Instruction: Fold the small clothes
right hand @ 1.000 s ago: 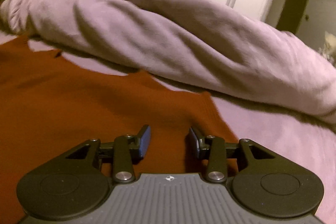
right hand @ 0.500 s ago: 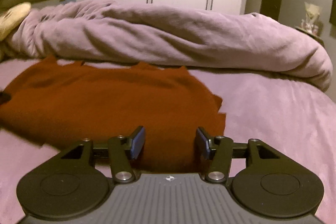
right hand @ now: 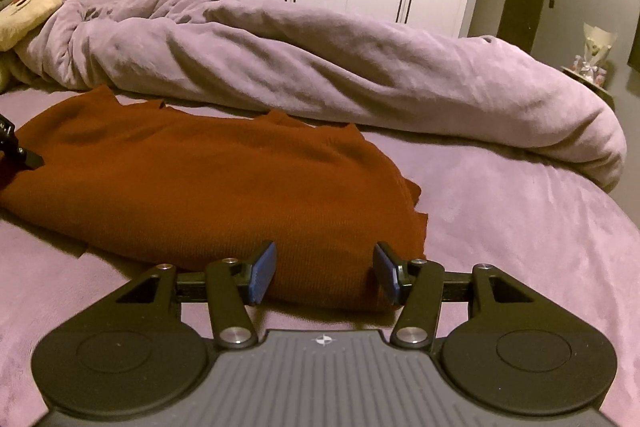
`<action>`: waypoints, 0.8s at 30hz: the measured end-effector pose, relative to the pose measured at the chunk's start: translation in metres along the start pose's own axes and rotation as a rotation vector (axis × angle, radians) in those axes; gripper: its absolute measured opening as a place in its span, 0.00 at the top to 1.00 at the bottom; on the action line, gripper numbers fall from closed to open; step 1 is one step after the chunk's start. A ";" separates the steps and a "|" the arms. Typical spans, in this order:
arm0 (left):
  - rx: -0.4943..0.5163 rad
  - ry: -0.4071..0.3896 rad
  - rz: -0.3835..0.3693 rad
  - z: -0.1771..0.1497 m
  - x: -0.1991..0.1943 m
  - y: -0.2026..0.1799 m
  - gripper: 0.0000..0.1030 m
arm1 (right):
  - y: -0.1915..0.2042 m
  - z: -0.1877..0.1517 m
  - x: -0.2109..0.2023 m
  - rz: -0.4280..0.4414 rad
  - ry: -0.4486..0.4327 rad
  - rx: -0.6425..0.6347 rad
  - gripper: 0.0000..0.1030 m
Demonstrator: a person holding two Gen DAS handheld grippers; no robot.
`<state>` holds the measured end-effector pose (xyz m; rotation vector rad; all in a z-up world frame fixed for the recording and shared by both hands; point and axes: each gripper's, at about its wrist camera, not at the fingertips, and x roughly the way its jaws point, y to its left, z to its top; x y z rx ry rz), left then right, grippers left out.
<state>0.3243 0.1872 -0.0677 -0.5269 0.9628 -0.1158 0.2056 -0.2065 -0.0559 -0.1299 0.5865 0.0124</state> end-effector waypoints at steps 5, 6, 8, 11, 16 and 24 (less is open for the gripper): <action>0.017 0.012 0.001 0.005 0.006 -0.006 0.72 | 0.003 0.002 0.000 0.017 -0.009 0.027 0.48; 0.005 0.016 0.000 0.007 0.005 -0.006 0.74 | 0.004 0.002 -0.002 0.021 -0.012 0.026 0.48; 0.015 0.013 0.016 0.012 -0.001 -0.011 0.80 | 0.004 0.002 -0.005 0.026 -0.018 0.024 0.48; 0.039 -0.009 0.037 0.016 -0.013 -0.025 0.82 | 0.001 0.001 -0.007 0.016 -0.023 0.010 0.48; 0.095 -0.084 0.010 0.022 -0.035 -0.064 0.82 | -0.005 -0.004 -0.004 -0.048 -0.027 -0.038 0.50; 0.330 -0.096 -0.025 0.009 -0.036 -0.172 0.83 | -0.022 -0.017 -0.002 -0.075 0.014 0.008 0.60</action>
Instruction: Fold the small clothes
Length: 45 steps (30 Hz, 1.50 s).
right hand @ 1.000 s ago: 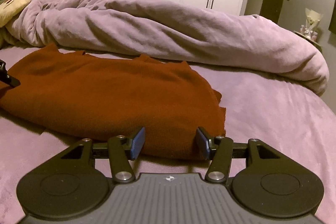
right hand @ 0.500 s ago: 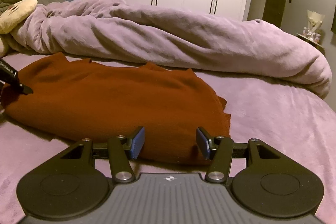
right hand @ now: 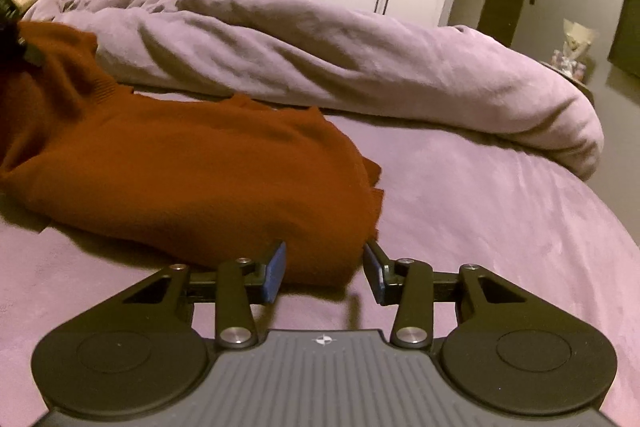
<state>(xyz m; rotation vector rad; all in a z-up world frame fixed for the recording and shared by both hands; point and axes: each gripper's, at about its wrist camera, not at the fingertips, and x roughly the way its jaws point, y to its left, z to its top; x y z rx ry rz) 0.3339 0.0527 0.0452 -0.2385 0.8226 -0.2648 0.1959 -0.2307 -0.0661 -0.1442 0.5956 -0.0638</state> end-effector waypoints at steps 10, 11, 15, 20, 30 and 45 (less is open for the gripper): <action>0.135 0.089 -0.011 -0.067 0.074 -0.075 0.71 | -0.016 -0.006 -0.010 -0.008 0.004 0.022 0.60; 0.172 0.071 -0.009 -0.069 0.067 -0.079 0.63 | -0.016 -0.007 -0.010 -0.005 0.007 0.018 0.60; 0.154 0.005 -0.098 -0.067 0.018 -0.072 0.40 | -0.020 -0.005 -0.015 -0.005 -0.001 0.004 0.60; 0.073 -0.098 0.068 -0.074 -0.019 -0.033 0.31 | -0.019 0.007 -0.017 0.024 -0.027 0.051 0.60; -0.065 0.020 0.161 -0.098 0.008 0.011 0.29 | 0.047 0.065 -0.007 0.277 -0.114 0.012 0.88; -0.070 0.010 0.118 -0.102 0.019 0.021 0.18 | 0.019 0.076 0.049 0.356 0.141 0.247 0.75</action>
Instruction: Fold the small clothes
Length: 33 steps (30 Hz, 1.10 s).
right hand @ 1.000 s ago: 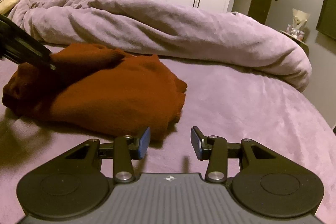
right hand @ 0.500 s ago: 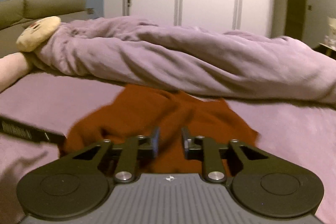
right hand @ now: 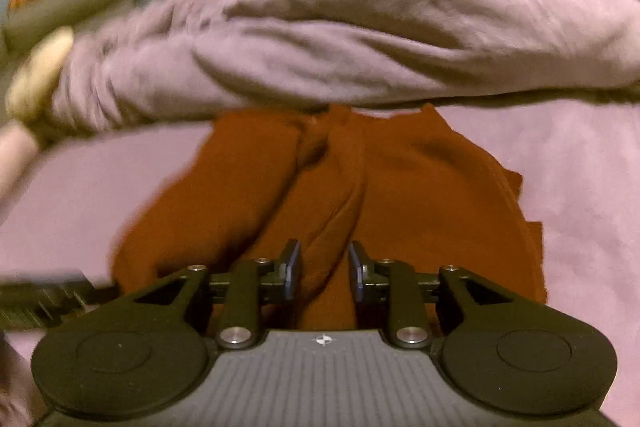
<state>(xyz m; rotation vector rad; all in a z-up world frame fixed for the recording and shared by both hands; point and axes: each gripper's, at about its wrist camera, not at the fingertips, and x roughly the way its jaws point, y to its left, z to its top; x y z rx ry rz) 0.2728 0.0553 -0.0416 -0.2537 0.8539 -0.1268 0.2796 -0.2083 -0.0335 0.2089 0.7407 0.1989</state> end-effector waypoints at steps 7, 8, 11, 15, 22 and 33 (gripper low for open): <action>0.004 0.008 -0.007 -0.003 0.000 0.000 0.16 | -0.003 0.031 0.039 0.154 0.061 0.222 0.51; 0.010 0.009 -0.006 -0.003 0.000 -0.001 0.16 | -0.002 0.033 0.048 0.171 0.081 0.243 0.51; 0.024 0.010 -0.002 -0.004 0.000 -0.003 0.16 | 0.005 0.030 0.067 0.214 0.139 0.256 0.51; 0.032 -0.016 0.022 -0.002 -0.010 -0.004 0.15 | 0.016 0.024 0.072 0.199 0.141 0.167 0.89; 0.030 -0.059 0.041 0.010 -0.014 -0.008 0.15 | 0.012 0.021 0.025 0.096 -0.007 0.006 0.91; 0.066 0.001 0.027 0.008 0.012 -0.021 0.12 | -0.028 0.021 0.021 0.035 0.013 0.125 0.46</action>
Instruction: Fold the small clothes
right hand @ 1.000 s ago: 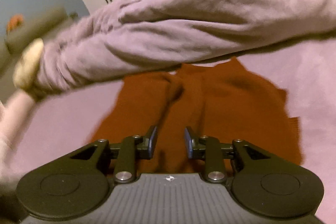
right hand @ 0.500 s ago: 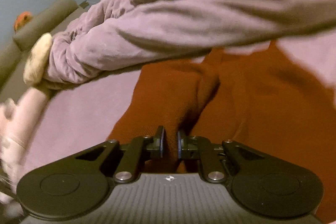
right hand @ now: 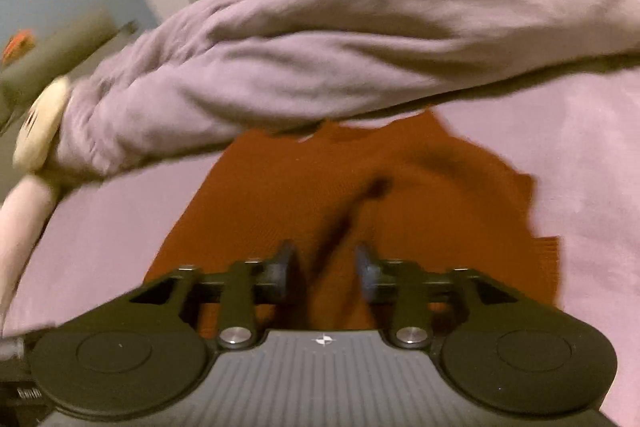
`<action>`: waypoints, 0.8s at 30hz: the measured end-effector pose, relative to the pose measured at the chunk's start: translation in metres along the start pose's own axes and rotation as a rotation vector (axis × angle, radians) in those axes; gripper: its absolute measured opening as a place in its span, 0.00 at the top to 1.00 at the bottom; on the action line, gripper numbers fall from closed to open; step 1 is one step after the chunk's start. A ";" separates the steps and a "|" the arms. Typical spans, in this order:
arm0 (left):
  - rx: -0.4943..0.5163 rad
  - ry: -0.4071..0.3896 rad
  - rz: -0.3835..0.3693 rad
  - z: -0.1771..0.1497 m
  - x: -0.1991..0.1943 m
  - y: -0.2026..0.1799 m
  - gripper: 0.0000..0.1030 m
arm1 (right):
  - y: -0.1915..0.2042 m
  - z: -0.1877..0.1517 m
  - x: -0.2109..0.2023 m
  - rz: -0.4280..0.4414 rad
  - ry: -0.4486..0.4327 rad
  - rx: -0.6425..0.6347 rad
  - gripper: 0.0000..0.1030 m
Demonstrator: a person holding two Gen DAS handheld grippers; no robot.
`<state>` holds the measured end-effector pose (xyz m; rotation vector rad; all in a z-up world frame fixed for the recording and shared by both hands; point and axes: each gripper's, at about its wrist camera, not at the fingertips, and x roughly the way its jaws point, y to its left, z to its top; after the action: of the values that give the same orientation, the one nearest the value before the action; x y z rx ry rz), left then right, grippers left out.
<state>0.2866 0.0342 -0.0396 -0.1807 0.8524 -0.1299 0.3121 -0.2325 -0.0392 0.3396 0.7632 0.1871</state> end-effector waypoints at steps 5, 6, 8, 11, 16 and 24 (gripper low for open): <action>-0.005 -0.002 0.001 -0.002 0.000 -0.001 0.12 | -0.033 0.000 0.010 0.122 0.063 0.196 0.43; -0.003 -0.002 0.003 -0.002 -0.001 -0.001 0.12 | -0.034 -0.001 0.013 0.150 0.067 0.215 0.37; 0.000 0.000 0.004 -0.002 0.000 -0.002 0.12 | -0.033 0.001 0.020 0.197 0.069 0.246 0.25; 0.002 0.002 0.008 -0.002 0.000 -0.002 0.12 | -0.024 0.006 0.033 0.255 0.091 0.275 0.22; 0.013 0.006 0.019 -0.003 0.000 -0.006 0.12 | 0.008 0.011 0.052 0.218 0.123 0.151 0.39; 0.061 -0.033 0.004 0.000 -0.023 -0.015 0.09 | 0.070 0.020 0.023 -0.003 0.012 -0.450 0.82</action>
<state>0.2707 0.0240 -0.0192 -0.1241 0.8151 -0.1487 0.3396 -0.1653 -0.0149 -0.0892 0.7114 0.3500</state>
